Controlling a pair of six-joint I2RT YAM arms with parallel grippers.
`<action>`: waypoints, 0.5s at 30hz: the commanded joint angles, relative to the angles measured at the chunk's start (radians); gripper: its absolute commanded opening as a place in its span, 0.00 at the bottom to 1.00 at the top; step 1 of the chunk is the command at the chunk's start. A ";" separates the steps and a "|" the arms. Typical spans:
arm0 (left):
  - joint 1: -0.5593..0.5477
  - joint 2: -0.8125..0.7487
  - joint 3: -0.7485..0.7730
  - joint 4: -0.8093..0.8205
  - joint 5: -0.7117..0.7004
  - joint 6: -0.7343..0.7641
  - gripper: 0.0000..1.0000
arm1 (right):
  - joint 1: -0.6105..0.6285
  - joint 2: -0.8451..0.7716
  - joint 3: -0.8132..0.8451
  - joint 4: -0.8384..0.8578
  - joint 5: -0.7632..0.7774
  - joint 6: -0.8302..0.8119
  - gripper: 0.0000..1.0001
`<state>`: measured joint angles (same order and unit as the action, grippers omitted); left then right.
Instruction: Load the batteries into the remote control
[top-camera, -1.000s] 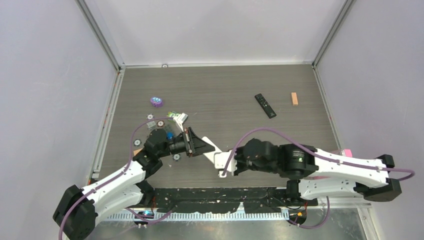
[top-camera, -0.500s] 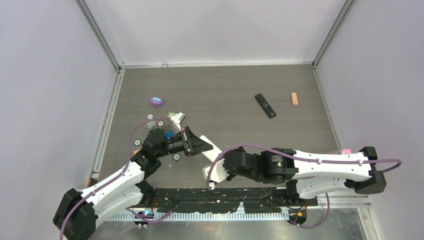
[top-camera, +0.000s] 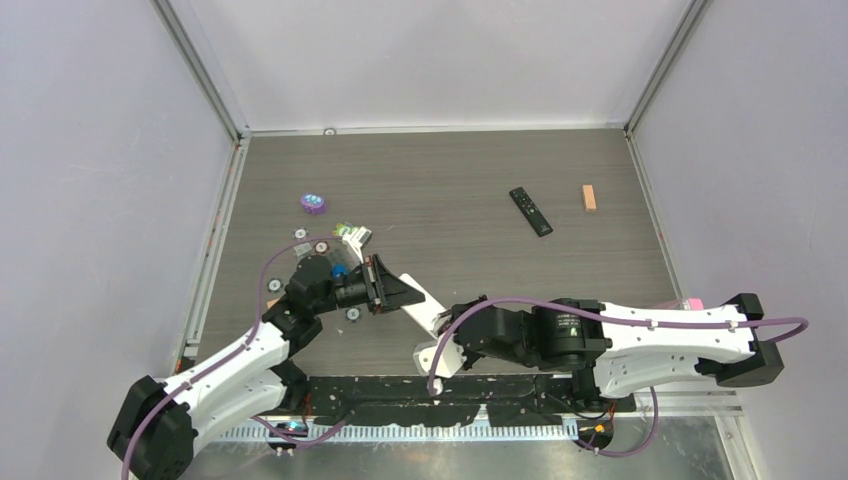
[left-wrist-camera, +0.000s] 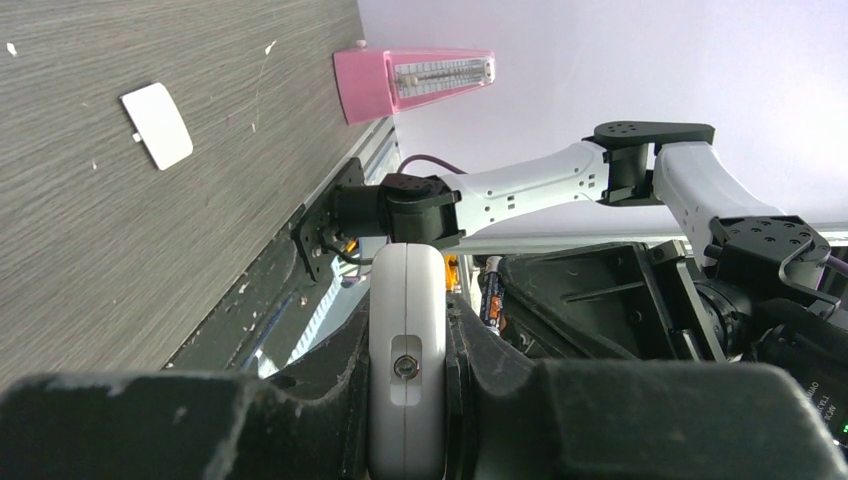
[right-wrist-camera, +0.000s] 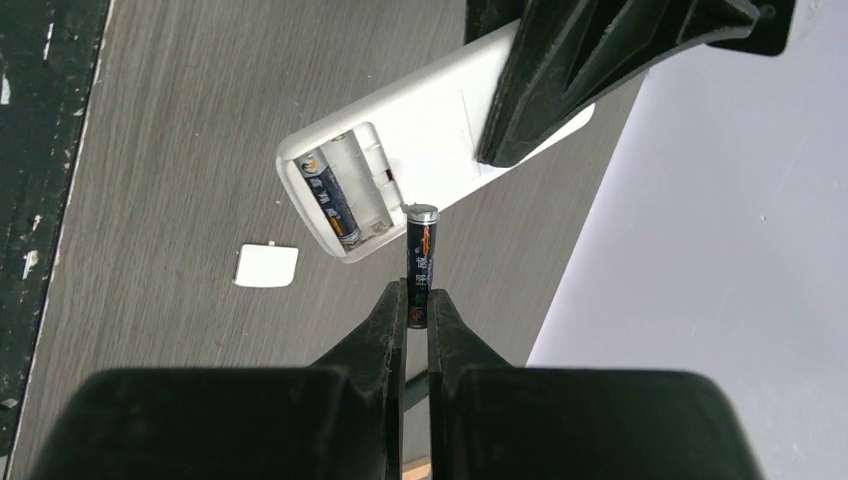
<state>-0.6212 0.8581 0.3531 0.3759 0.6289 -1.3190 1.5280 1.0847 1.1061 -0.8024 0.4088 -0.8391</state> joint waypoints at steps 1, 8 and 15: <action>0.007 0.002 0.047 0.008 0.045 0.024 0.00 | 0.013 0.011 0.000 -0.042 -0.042 -0.047 0.05; 0.008 0.001 0.058 0.008 0.050 0.023 0.00 | 0.024 0.040 0.003 -0.047 -0.043 -0.071 0.06; 0.008 -0.010 0.067 0.008 0.063 0.028 0.00 | 0.032 0.069 0.000 -0.029 -0.009 -0.093 0.10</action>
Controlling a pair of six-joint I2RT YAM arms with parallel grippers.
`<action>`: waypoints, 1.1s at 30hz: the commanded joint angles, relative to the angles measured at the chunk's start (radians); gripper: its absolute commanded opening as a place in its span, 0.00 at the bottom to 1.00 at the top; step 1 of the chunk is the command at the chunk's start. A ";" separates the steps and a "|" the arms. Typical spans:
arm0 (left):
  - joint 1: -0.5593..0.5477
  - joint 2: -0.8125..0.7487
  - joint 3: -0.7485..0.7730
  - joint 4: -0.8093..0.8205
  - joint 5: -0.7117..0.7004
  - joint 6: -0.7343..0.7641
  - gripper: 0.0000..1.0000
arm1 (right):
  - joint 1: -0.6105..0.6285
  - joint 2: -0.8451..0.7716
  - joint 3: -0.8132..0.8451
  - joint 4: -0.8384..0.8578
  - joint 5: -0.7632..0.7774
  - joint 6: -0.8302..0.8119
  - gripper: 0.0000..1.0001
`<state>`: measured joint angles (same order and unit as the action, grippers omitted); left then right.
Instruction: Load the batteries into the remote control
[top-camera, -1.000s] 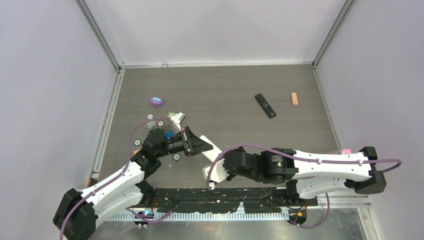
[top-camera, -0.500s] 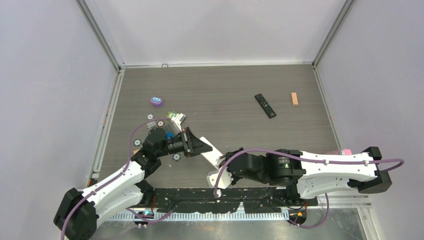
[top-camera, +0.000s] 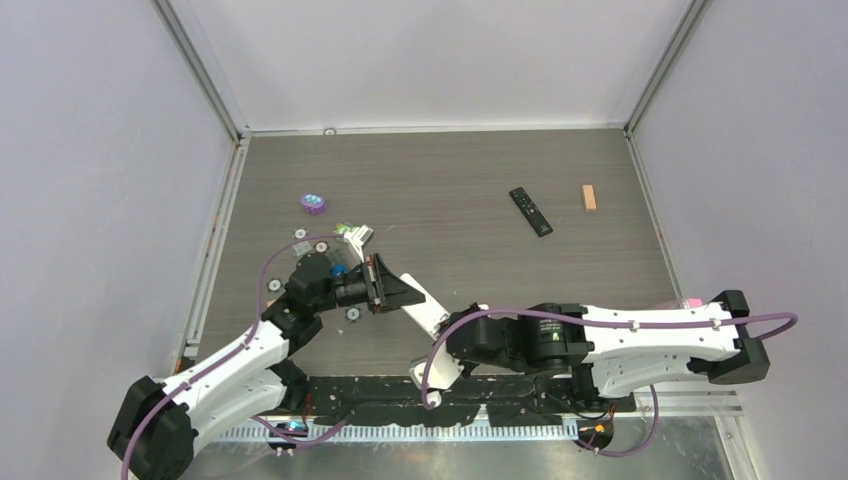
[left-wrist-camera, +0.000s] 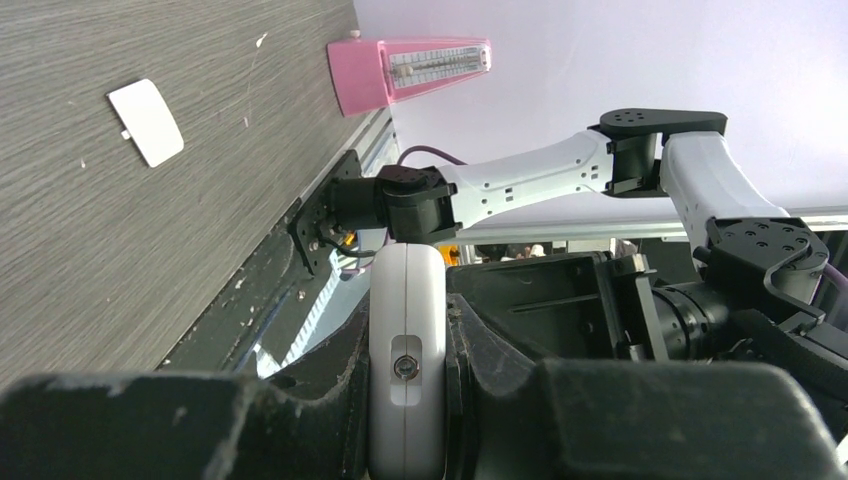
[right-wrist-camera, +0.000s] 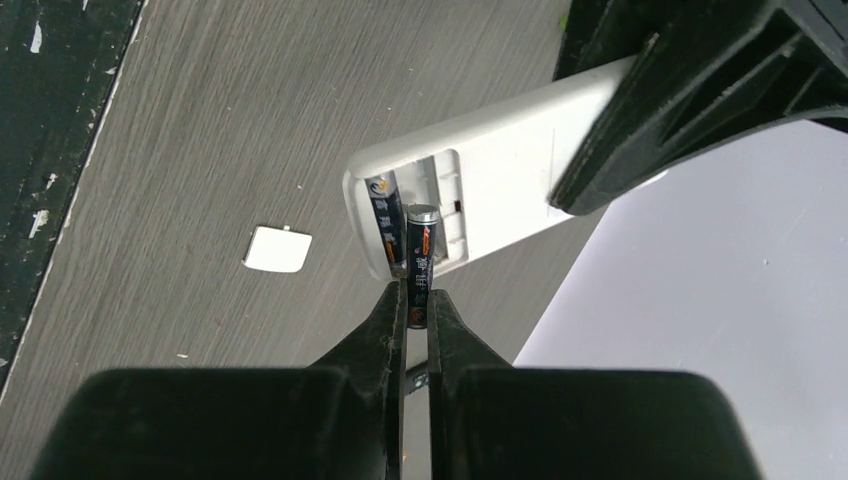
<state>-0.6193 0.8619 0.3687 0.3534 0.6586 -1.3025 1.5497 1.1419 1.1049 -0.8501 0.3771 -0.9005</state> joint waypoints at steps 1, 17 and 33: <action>0.006 -0.015 0.051 0.029 0.034 0.014 0.00 | 0.012 0.015 0.001 0.019 0.022 -0.034 0.10; 0.007 -0.015 0.048 0.038 0.053 0.026 0.00 | 0.035 0.072 0.014 0.066 0.049 -0.077 0.16; 0.007 -0.015 0.048 0.029 0.028 0.031 0.00 | 0.038 -0.013 -0.048 0.123 0.107 -0.061 0.57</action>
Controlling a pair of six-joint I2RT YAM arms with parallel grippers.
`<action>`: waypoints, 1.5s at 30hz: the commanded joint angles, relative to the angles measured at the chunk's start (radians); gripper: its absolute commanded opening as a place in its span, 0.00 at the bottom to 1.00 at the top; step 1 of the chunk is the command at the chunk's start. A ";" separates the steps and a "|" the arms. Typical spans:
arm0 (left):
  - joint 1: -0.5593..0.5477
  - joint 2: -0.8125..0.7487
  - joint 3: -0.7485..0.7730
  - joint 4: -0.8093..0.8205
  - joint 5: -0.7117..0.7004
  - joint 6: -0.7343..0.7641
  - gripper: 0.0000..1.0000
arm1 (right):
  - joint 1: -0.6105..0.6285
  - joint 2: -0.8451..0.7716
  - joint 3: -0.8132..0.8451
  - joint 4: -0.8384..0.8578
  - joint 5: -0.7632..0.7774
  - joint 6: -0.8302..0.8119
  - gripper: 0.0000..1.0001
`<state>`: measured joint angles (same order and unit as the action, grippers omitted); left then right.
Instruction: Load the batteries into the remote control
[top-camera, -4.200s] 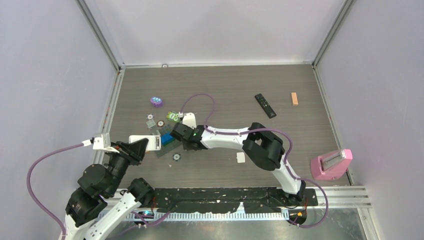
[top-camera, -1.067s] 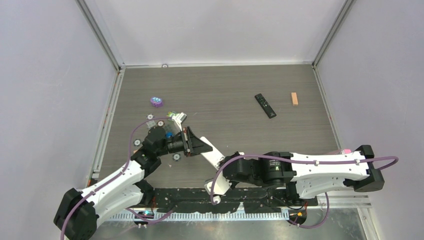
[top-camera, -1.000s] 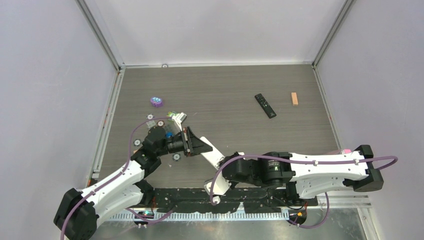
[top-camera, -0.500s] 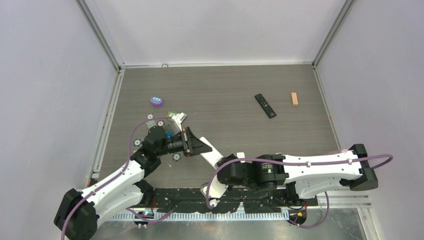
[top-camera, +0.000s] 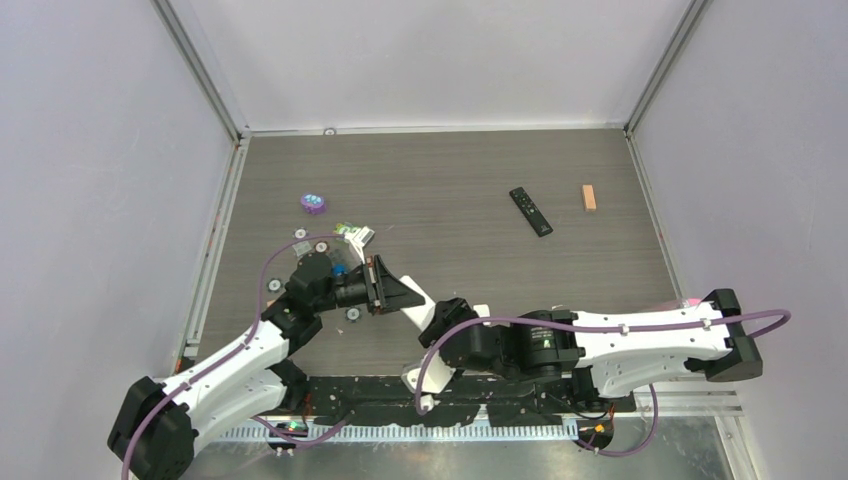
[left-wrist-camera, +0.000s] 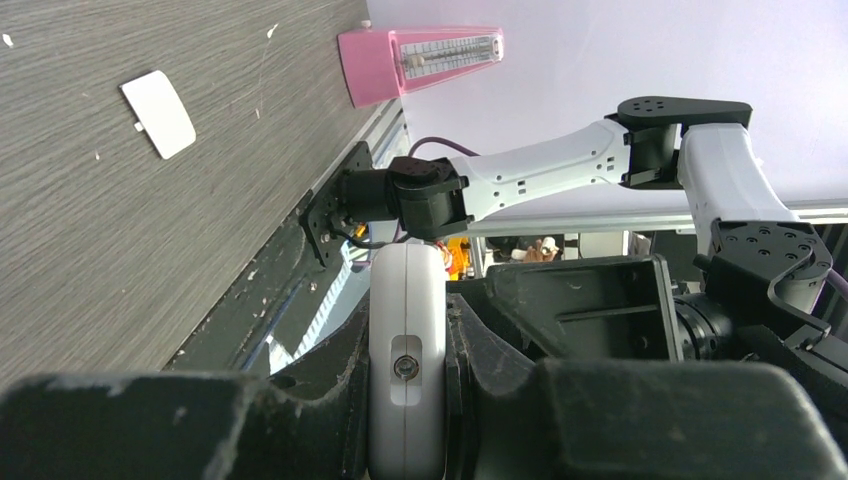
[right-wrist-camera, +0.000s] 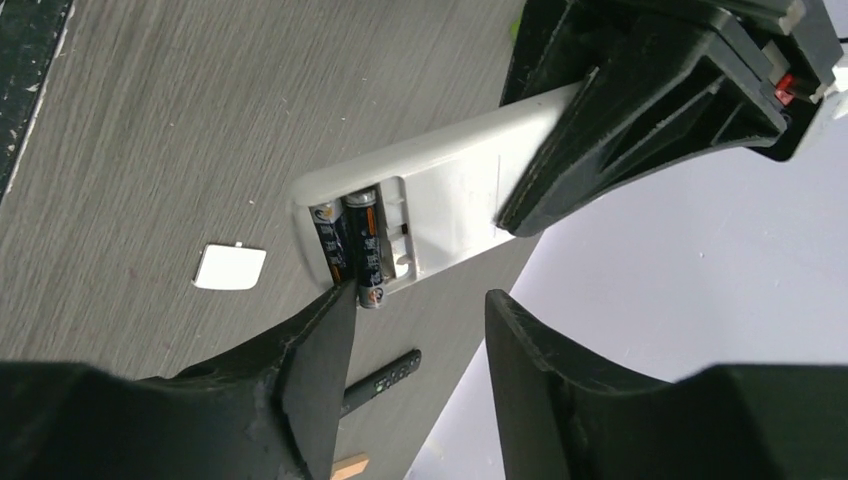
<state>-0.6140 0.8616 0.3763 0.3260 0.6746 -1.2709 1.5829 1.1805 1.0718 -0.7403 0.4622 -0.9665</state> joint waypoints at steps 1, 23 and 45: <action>0.001 -0.016 0.042 0.057 0.011 0.001 0.00 | 0.005 -0.058 -0.017 0.011 0.022 0.005 0.60; 0.072 -0.177 -0.047 0.189 -0.150 -0.063 0.00 | -0.349 -0.243 0.123 0.100 0.000 1.163 0.59; 0.078 -0.153 -0.127 0.572 -0.334 -0.219 0.00 | -0.458 -0.397 -0.430 0.843 -0.125 2.555 0.99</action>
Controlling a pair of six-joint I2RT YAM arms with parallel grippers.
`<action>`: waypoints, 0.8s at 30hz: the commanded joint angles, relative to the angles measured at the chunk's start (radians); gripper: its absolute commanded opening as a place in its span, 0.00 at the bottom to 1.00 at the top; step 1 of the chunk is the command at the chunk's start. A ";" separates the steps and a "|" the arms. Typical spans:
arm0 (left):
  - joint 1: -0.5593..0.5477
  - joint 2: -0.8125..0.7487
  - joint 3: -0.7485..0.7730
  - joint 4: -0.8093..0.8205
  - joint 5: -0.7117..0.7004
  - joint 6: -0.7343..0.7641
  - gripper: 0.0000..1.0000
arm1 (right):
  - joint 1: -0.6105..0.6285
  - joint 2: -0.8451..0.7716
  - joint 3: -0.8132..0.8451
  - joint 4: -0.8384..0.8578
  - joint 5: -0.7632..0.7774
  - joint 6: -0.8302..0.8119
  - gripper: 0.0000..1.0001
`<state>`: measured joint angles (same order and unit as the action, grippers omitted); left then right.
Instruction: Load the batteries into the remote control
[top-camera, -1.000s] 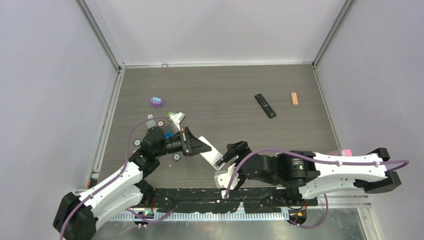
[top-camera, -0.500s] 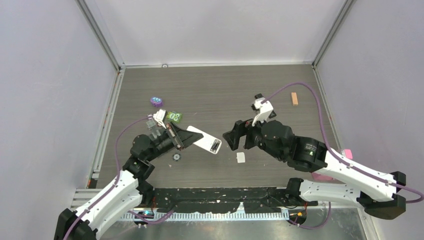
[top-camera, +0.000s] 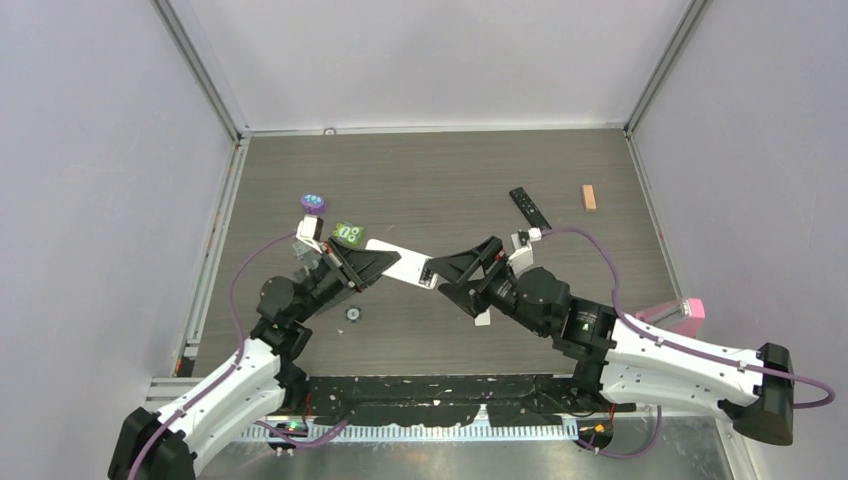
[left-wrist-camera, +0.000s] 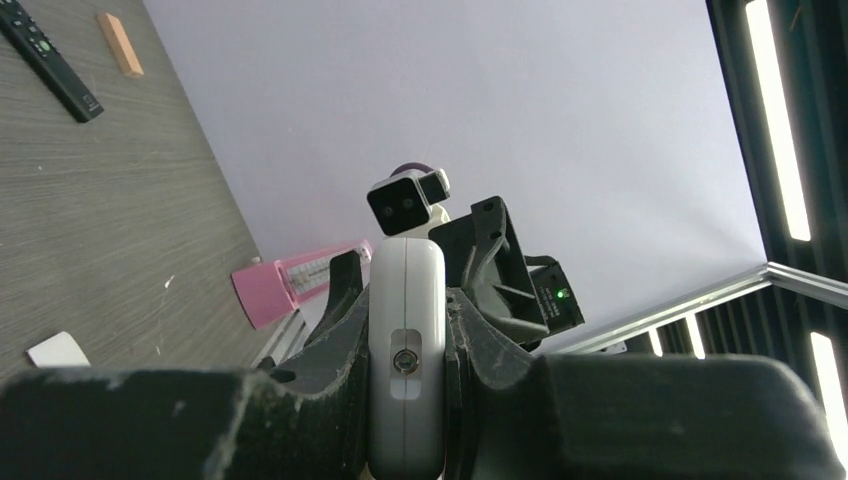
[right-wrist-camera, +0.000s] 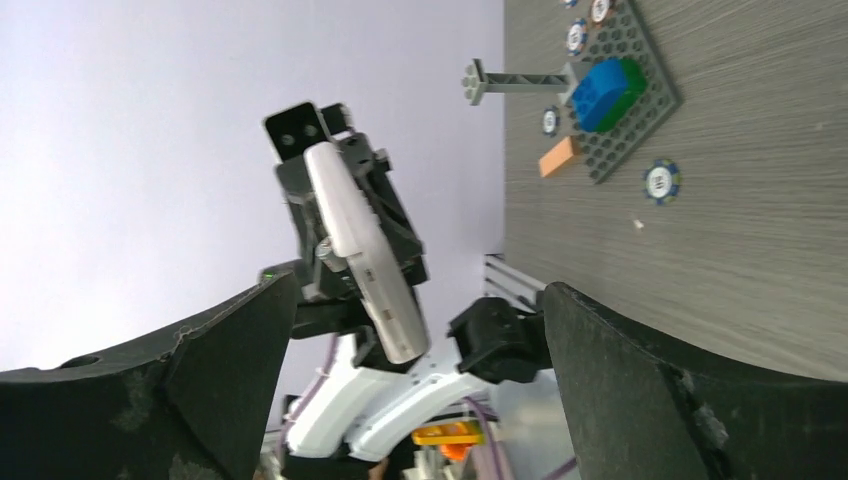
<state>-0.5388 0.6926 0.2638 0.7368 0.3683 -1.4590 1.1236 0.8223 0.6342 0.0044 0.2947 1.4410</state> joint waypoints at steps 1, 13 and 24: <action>0.005 0.019 -0.018 0.171 -0.031 -0.036 0.00 | 0.001 -0.046 0.015 0.076 0.053 0.160 1.00; 0.005 -0.003 -0.041 0.192 -0.051 -0.012 0.00 | -0.002 -0.051 0.034 0.031 0.075 0.194 0.94; 0.005 -0.057 -0.047 0.152 -0.057 0.036 0.00 | -0.007 0.035 0.102 0.031 0.038 0.213 0.91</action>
<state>-0.5381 0.6579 0.2161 0.8413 0.3317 -1.4574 1.1217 0.8394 0.6647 0.0170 0.3347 1.6421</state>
